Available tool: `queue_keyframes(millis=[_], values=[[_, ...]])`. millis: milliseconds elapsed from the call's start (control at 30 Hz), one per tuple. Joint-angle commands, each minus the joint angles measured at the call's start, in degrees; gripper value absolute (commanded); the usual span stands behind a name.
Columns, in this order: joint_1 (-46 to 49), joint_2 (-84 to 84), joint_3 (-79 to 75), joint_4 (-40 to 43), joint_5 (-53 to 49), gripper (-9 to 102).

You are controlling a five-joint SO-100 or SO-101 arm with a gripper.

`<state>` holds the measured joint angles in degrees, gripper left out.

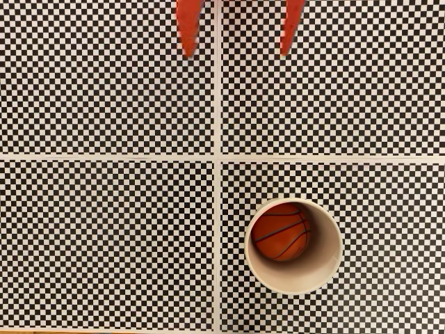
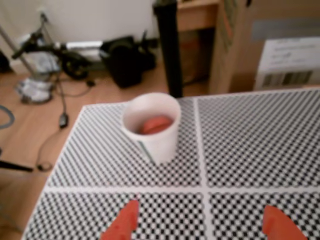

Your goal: Grasp basketball and place into cup.

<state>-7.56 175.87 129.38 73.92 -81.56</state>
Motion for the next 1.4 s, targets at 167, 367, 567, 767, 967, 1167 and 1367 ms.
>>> queue_keyframes(millis=[167, 367, 567, 767, 967, 1167, 1367], values=[[1.1, 12.6, 9.9, -1.1, -0.1, 31], [3.0, 12.6, 10.6, -1.9, 1.1, 30], [4.9, 12.6, 12.5, -6.2, -1.8, 26], [4.9, 12.6, 17.3, -18.7, -1.2, 23], [5.3, 12.6, 24.9, -30.1, -3.0, 24], [5.4, 12.6, 35.9, -44.9, -4.1, 25], [4.9, 12.6, 43.4, -50.3, -6.0, 24]])
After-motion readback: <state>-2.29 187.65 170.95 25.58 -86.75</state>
